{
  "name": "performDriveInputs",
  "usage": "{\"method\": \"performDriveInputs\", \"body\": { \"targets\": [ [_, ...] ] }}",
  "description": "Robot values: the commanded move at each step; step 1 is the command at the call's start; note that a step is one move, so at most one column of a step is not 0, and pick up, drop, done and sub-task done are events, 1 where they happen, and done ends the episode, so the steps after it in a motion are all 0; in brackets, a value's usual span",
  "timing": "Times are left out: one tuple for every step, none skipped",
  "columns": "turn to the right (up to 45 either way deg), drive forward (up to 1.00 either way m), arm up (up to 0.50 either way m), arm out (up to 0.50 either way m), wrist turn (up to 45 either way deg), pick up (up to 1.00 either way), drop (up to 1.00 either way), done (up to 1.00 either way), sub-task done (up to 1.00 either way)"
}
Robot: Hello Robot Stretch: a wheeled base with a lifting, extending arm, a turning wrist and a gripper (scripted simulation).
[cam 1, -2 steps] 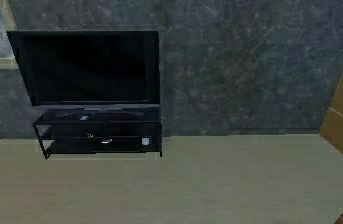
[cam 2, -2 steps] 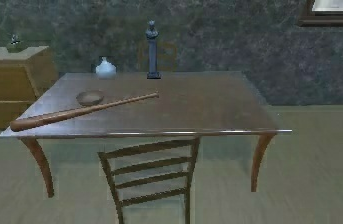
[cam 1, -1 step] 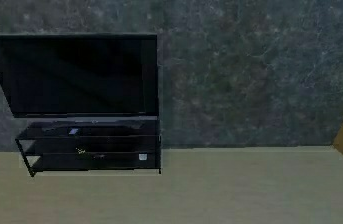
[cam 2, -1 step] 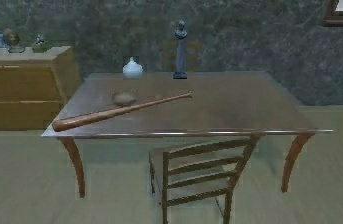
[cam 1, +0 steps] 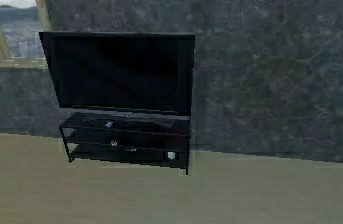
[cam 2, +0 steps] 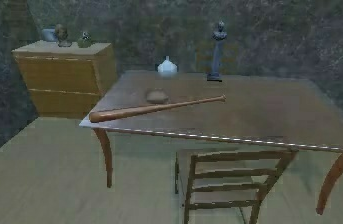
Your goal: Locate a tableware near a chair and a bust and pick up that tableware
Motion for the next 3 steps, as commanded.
{"method": "performDriveInputs", "body": {
  "targets": [
    [45.0, 0.00, 0.00, 0.00, 0.0, 0.00, 0.00, 0.00, 0.00],
    [27.0, 0.00, 0.00, 0.00, 0.0, 0.00, 0.00, 0.00, 0.00],
    [3.0, 0.00, 0.00, 0.00, 0.0, 0.00, 0.00, 0.00, 0.00]
  ]
}}
